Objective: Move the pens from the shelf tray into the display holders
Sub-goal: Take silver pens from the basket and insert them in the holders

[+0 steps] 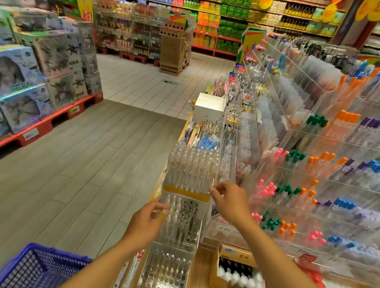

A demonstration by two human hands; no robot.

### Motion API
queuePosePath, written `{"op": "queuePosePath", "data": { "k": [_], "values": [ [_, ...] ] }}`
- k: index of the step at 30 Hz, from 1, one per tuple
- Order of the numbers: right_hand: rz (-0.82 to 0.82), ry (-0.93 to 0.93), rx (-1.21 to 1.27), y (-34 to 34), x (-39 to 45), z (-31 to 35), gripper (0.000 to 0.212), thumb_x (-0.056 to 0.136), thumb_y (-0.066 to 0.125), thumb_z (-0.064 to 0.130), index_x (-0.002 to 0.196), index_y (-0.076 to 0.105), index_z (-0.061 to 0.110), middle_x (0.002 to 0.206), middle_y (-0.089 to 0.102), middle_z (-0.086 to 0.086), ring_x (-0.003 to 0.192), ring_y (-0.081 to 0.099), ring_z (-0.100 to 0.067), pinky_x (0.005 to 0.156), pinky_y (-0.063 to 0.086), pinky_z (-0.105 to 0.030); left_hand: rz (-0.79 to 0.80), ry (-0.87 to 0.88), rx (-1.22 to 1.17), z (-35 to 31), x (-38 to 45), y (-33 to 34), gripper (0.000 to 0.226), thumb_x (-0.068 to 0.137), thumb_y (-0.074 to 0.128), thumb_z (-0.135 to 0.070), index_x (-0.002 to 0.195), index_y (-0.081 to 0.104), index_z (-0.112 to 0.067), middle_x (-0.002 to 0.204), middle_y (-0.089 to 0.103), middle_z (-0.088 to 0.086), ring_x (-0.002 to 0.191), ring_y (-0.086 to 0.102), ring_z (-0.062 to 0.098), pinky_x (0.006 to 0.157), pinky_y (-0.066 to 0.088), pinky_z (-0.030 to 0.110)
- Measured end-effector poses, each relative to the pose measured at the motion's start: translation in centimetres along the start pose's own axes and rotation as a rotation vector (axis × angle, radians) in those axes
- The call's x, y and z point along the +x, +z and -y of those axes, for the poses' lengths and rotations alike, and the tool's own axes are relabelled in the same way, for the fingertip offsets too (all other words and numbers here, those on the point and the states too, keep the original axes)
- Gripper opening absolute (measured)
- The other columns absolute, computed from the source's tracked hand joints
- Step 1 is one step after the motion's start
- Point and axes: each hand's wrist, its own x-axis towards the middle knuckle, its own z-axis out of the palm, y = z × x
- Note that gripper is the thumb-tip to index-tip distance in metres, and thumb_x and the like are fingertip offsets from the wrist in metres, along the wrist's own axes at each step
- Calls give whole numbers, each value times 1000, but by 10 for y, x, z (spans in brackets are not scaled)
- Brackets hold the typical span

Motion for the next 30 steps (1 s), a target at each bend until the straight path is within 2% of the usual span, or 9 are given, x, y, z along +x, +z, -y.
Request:
{"op": "queuePosePath", "data": {
  "k": [3, 7, 10, 12, 16, 20, 25, 28, 30],
  "values": [
    [78, 124, 191, 14, -10, -9, 20, 98, 55, 27, 84, 64, 17, 80, 68, 4, 72, 66, -13, 69, 55, -31, -34, -58, -43, 6, -9, -3, 13, 101, 54, -22, 106, 65, -25, 124, 63, -6, 108, 60, 13, 79, 48, 22],
    [193, 299, 659, 34, -32, -7, 22, 102, 47, 23, 95, 65, 12, 95, 71, -10, 65, 66, -13, 59, 54, -26, -80, -155, -136, 19, -18, -9, 15, 102, 51, -22, 103, 66, -20, 111, 69, 0, 101, 65, 18, 92, 55, 40],
    [206, 332, 816, 48, -49, -1, 25, 104, 44, 28, 107, 64, 13, 100, 71, -8, 69, 67, -16, 63, 54, -29, -128, -213, -233, 30, -22, -18, 16, 102, 52, -20, 98, 67, -17, 102, 72, 2, 91, 69, 18, 73, 58, 27],
    [171, 323, 811, 56, -60, 6, 26, 103, 44, 31, 107, 65, 16, 102, 70, -4, 72, 69, -17, 65, 55, -30, -156, -254, -288, 41, -27, -27, 15, 101, 54, -20, 96, 68, -18, 96, 74, 0, 84, 70, 15, 65, 55, 22],
    [-11, 294, 694, 73, -77, 26, 23, 101, 47, 34, 108, 63, 19, 96, 67, -2, 77, 67, -18, 71, 56, -35, -214, -326, -317, 71, -37, -57, 15, 100, 54, -17, 95, 69, -19, 93, 75, -1, 85, 71, 15, 68, 53, 23],
    [-163, 225, 653, 103, -93, 56, 9, 99, 51, 34, 99, 60, 32, 93, 66, 0, 81, 64, -15, 66, 50, -27, -266, -396, -343, 104, -39, -95, 16, 100, 54, -16, 97, 69, -18, 95, 74, 1, 90, 70, 19, 71, 53, 26],
    [-54, 188, 723, 179, -103, 106, 15, 99, 54, 26, 93, 68, 24, 82, 67, 3, 77, 63, -16, 69, 54, -34, -267, -468, -360, 153, -33, -154, 14, 101, 53, -15, 99, 67, -14, 98, 73, 7, 90, 68, 21, 75, 54, 29],
    [97, 270, 754, 247, -108, 135, 18, 100, 51, 28, 97, 68, 21, 89, 71, 2, 77, 67, -15, 68, 56, -29, -228, -519, -360, 188, -23, -198, 15, 101, 51, -12, 105, 65, -8, 99, 71, 9, 90, 65, 23, 78, 53, 32],
    [142, 376, 766, 303, -111, 155, 20, 101, 50, 27, 97, 67, 16, 89, 70, -5, 74, 66, -16, 65, 54, -26, -177, -536, -330, 219, -12, -230, 15, 101, 50, -8, 104, 64, -6, 98, 70, 11, 84, 63, 22, 72, 51, 29]
  ]
}}
